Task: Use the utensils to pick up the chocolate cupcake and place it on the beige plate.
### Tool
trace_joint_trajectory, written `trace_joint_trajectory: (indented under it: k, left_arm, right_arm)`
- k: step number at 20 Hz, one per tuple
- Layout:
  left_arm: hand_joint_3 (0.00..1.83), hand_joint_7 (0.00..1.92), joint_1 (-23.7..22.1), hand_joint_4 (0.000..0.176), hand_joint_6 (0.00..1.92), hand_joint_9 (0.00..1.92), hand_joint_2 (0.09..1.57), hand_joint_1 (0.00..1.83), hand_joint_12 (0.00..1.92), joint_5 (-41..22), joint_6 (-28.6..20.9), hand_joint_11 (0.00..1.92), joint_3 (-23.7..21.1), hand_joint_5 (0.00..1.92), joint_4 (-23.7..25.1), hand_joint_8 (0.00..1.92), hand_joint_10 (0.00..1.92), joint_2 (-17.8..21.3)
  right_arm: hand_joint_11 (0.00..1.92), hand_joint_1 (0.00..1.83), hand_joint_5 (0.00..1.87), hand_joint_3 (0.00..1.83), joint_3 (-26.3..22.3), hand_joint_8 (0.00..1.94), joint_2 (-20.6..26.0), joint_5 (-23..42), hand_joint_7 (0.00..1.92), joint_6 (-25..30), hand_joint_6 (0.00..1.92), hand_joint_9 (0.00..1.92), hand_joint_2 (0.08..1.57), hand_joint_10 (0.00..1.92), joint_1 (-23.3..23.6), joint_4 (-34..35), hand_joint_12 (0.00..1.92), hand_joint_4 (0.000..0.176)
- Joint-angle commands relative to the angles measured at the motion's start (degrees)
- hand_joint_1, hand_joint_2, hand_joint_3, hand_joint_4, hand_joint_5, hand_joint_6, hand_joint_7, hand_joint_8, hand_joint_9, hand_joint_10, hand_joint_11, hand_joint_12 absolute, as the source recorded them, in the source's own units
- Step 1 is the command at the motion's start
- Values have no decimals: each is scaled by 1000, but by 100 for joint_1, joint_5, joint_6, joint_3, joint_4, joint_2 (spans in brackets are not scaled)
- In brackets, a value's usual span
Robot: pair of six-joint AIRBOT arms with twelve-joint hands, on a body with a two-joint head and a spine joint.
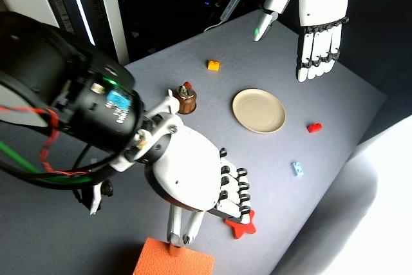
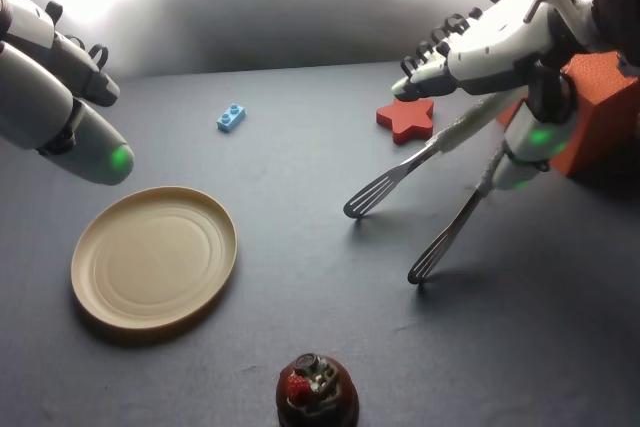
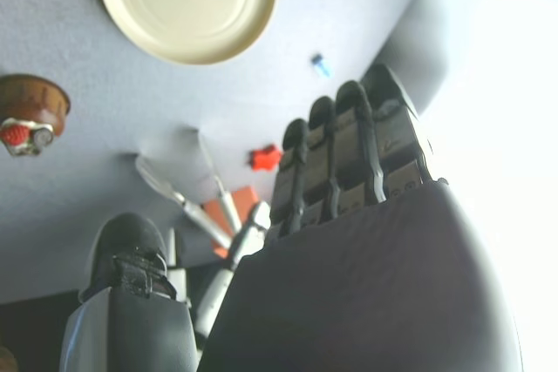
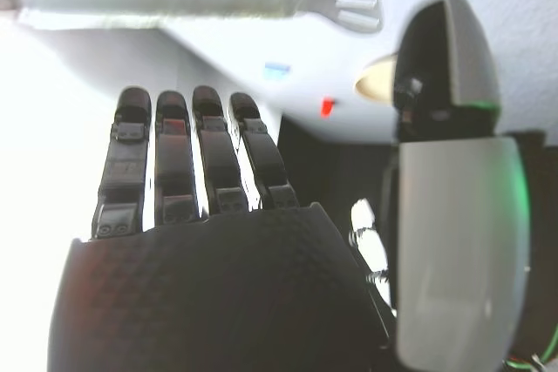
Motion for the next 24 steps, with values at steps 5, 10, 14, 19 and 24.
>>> trace_joint_trajectory:
  k: [5, 10, 14, 19, 24]
  left_arm:
    - [0, 125, -88, 0, 2, 109, 1091, 127, 279, -310, 7, 0, -35, 116, 124, 2, 3, 23]
    - [0, 98, -89, 0, 2, 98, 1084, 134, 284, -310, 8, 0, -36, 87, 124, 1, 1, 9]
    - [1, 96, -94, 0, 0, 97, 1086, 152, 269, -310, 8, 0, -20, 89, 124, 0, 1, 3]
    - [0, 106, -104, 0, 0, 93, 1089, 161, 228, -311, 9, 0, -17, 100, 121, 2, 4, -8]
    - [1, 98, -104, 0, 0, 109, 1087, 129, 298, -312, 11, 0, -24, 96, 117, 0, 2, -31]
  right_arm:
    - [16, 955, 0, 19, 74, 0, 28, 397, 0, 34, 0, 0, 993, 0, -18, -211, 9, 0]
    - [24, 944, 0, 24, 229, 0, -72, 361, 0, 55, 0, 0, 1032, 0, -91, -211, 18, 0]
    - [29, 971, 3, 12, 389, 0, -177, 238, 0, 84, 1, 0, 1019, 0, -145, -214, 25, 0]
    - [22, 932, 0, 10, 552, 0, -294, 41, 0, 203, 0, 0, 1024, 0, -128, -212, 27, 0]
    - [8, 924, 0, 10, 630, 0, -374, -250, 0, 322, 0, 0, 1034, 0, -132, -211, 30, 0]
